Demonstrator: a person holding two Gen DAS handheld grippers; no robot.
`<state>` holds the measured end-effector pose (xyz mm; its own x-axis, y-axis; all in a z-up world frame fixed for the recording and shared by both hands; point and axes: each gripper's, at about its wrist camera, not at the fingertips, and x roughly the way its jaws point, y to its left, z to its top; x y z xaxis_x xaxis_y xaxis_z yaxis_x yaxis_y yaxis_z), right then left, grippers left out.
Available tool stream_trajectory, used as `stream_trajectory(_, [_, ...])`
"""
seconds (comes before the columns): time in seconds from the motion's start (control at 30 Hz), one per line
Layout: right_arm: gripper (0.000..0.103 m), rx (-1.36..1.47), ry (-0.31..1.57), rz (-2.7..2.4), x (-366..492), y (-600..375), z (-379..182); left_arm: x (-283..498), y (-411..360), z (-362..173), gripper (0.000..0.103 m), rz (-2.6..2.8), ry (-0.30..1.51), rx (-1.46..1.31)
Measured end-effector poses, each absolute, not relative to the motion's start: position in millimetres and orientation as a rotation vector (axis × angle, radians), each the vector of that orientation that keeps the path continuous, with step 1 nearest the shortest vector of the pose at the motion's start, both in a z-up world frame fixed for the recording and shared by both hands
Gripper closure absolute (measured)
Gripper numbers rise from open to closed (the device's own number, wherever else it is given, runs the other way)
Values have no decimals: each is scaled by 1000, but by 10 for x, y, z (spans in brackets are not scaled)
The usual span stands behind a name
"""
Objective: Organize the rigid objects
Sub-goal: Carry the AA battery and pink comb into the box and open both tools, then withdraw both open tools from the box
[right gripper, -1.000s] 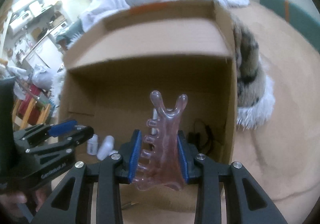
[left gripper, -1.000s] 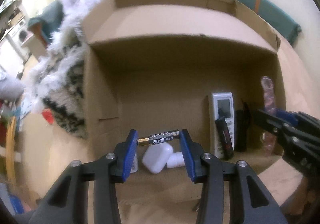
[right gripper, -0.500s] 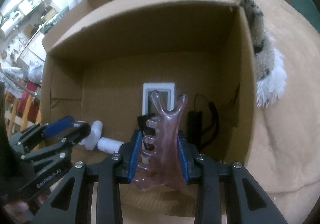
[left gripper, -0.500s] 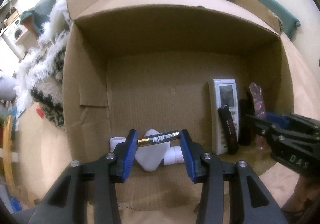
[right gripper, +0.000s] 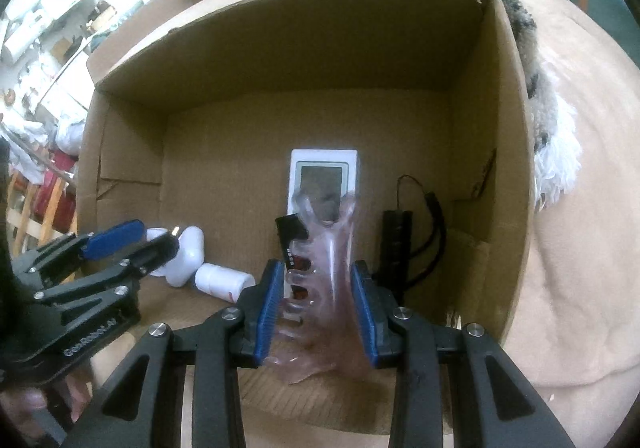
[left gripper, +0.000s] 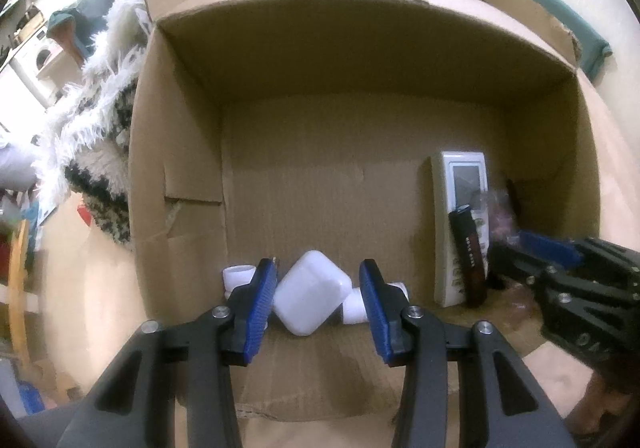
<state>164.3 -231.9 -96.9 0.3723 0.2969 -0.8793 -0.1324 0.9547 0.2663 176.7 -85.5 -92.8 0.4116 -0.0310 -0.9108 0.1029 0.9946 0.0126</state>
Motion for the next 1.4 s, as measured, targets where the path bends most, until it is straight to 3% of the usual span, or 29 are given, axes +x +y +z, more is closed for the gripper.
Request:
stream_trajectory(0.07, [66,178,1157,282,1644,-2328,-952,1762,-842,-956,61,-77,1154,67])
stream_trajectory(0.2, [44,227,1139,326,1647,-2342,-904,1747,-805,-983,39,-61,1159,56])
stream_trajectory(0.47, [26,236,1073,351,1608,-2303,-749,1692,-749,-884,37,-71,1137,43])
stream_trajectory(0.97, [25,229,1030,329,1067,-2402,-459,1111,-459,-577,36,-84,1105,-63])
stream_trajectory(1.4, [25,348,1069,207,604,-2564,-563,771,-223,-766,36,-18,1189,-120])
